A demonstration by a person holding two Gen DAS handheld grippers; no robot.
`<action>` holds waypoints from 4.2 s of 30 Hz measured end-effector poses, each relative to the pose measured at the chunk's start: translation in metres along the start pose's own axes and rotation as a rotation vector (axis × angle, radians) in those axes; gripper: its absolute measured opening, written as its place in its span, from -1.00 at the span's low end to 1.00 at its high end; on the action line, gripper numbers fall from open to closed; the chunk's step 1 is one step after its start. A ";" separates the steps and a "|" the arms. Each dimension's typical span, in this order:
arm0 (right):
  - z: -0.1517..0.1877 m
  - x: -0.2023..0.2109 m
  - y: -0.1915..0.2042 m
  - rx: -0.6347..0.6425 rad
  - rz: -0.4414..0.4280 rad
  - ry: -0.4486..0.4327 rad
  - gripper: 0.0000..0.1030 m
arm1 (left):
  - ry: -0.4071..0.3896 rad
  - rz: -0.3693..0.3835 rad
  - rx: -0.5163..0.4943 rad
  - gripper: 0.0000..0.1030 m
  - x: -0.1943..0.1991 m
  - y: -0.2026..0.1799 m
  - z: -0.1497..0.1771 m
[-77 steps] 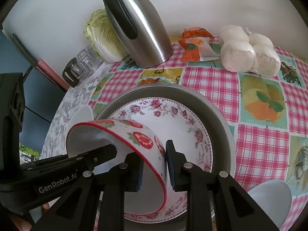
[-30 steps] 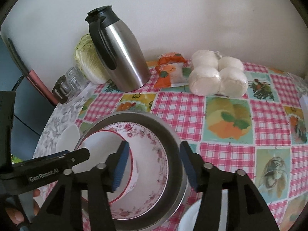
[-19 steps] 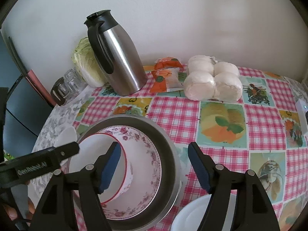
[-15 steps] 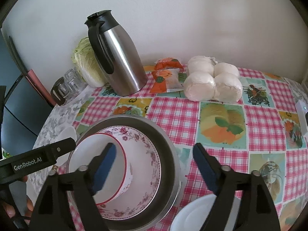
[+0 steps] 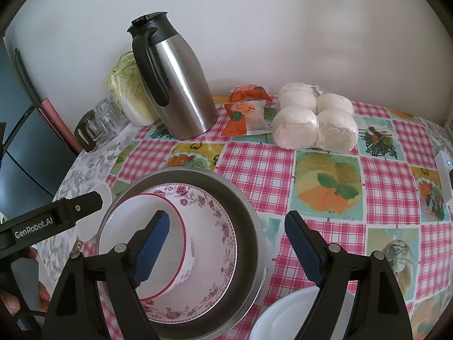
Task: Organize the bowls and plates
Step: 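Open both grippers and lift them away from the bowl, then move both grippers toward the white square bowl on the table, then close both grippers on the rim of the white square bowl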
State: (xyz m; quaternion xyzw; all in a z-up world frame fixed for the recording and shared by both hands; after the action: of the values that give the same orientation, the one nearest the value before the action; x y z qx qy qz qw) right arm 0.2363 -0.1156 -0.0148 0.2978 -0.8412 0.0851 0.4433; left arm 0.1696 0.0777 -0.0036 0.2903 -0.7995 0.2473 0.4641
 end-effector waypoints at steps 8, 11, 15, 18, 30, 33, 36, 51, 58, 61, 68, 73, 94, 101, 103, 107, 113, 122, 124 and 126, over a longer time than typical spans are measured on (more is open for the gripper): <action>0.000 0.000 0.004 0.017 0.003 -0.003 0.64 | -0.015 -0.002 0.015 1.00 0.002 0.002 -0.003; 0.000 0.000 0.005 0.022 0.000 -0.001 0.64 | -0.019 -0.013 0.025 1.00 0.001 0.004 -0.002; 0.001 0.001 0.007 0.035 0.005 -0.001 0.64 | -0.020 -0.016 0.067 1.00 0.003 0.011 -0.003; 0.002 0.004 0.008 0.046 0.011 0.000 0.64 | -0.024 -0.011 0.094 1.00 0.007 0.014 -0.002; 0.008 0.017 0.011 0.039 -0.001 0.010 0.64 | -0.055 -0.031 0.087 1.00 0.028 0.016 0.008; 0.012 0.021 0.009 0.031 0.014 0.017 0.64 | -0.053 -0.030 0.087 1.00 0.030 0.023 0.012; 0.014 0.029 0.004 0.014 0.024 0.018 0.64 | -0.054 -0.041 0.091 1.00 0.032 0.034 0.017; 0.017 0.060 -0.008 -0.097 0.069 -0.005 0.87 | 0.019 0.050 0.099 1.00 0.033 0.054 0.033; 0.015 0.063 -0.007 -0.124 0.115 -0.037 0.99 | -0.010 0.087 0.094 1.00 0.042 0.064 0.020; 0.015 0.061 -0.003 -0.120 0.139 -0.035 0.99 | -0.014 0.099 0.099 1.00 0.043 0.072 0.014; 0.010 0.050 0.022 -0.065 0.164 -0.035 0.99 | -0.004 0.125 0.136 1.00 0.036 0.095 -0.001; 0.008 0.038 0.043 -0.019 0.174 -0.020 0.99 | 0.004 0.134 0.150 1.00 0.028 0.111 -0.012; -0.003 0.001 0.117 0.105 0.127 -0.017 0.99 | -0.010 0.122 0.263 1.00 -0.010 0.194 -0.045; -0.004 -0.013 0.139 0.152 0.096 -0.001 0.99 | 0.014 0.146 0.270 1.00 -0.022 0.197 -0.048; -0.005 -0.015 0.145 0.167 0.088 0.001 0.99 | 0.040 0.142 0.275 1.00 -0.028 0.199 -0.048; -0.011 -0.016 0.154 0.191 0.083 -0.003 0.99 | 0.067 0.156 0.325 1.00 -0.034 0.207 -0.046; -0.027 -0.023 0.163 0.226 0.089 0.027 0.99 | 0.091 0.183 0.356 0.98 -0.041 0.208 -0.045; -0.057 -0.037 0.182 0.299 0.073 0.096 0.99 | 0.159 0.208 0.364 0.87 -0.063 0.194 -0.041; -0.060 -0.045 0.187 0.329 0.089 0.124 0.98 | 0.180 0.215 0.372 0.86 -0.070 0.192 -0.039; -0.061 -0.055 0.192 0.360 0.104 0.159 0.96 | 0.199 0.221 0.376 0.85 -0.076 0.191 -0.037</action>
State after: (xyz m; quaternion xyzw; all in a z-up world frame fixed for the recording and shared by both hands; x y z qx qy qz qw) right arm 0.1915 0.0883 0.0004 0.3206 -0.7889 0.2801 0.4431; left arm 0.0901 0.2556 -0.0781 0.2563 -0.7167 0.4685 0.4486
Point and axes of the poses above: each gripper's, at about its wrist camera, not at the fingertips, and x roughly against the way its jaws point, y to its left, z to its underside, the point moved 5 cm from there along -x, roughly the way its jaws point, and after that the axes turned 10 degrees about x, right-handed, at the moved point
